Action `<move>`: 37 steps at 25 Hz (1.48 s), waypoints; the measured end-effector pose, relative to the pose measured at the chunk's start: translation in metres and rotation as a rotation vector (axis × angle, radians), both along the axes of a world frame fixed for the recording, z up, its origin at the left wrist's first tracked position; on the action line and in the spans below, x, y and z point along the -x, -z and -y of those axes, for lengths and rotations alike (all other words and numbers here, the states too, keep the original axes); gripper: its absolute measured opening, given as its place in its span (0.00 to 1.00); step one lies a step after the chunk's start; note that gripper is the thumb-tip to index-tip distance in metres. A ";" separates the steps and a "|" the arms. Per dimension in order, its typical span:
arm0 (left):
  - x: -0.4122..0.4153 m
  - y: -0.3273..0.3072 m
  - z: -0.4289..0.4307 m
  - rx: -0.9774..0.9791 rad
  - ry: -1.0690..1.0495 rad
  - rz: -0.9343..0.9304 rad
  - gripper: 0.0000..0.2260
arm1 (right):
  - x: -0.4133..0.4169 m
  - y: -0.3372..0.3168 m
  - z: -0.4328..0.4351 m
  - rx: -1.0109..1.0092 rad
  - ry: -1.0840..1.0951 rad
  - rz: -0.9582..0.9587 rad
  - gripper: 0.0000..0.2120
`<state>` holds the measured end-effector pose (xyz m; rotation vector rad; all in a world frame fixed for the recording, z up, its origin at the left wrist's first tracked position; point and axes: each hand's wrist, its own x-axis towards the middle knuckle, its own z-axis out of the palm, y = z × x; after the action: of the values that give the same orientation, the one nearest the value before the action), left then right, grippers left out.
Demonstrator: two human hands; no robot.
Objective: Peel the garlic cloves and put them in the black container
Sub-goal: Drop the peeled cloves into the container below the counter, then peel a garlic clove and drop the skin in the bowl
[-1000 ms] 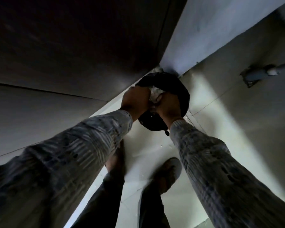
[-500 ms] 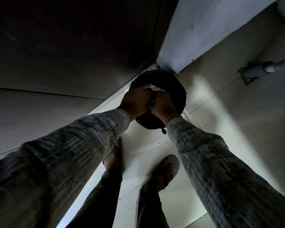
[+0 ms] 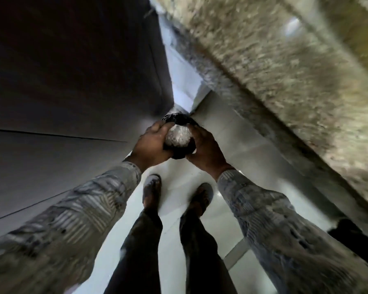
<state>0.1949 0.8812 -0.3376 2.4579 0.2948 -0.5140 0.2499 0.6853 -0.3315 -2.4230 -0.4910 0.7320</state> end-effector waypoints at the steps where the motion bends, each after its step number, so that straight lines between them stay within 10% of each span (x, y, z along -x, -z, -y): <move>1: 0.002 -0.033 0.006 0.024 0.028 0.027 0.42 | 0.008 -0.034 0.010 -0.024 0.022 0.001 0.42; 17: 0.025 -0.387 0.211 0.307 0.821 0.306 0.40 | 0.202 -0.380 0.201 0.071 0.803 0.344 0.50; 37: 0.203 -0.392 0.703 0.376 1.584 0.273 0.39 | 0.455 -0.387 0.554 0.218 1.629 0.346 0.38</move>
<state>-0.0080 0.1778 0.0548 1.8638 -1.7744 -0.6860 -0.2052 0.1318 0.0551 -2.1687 1.3859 -0.3762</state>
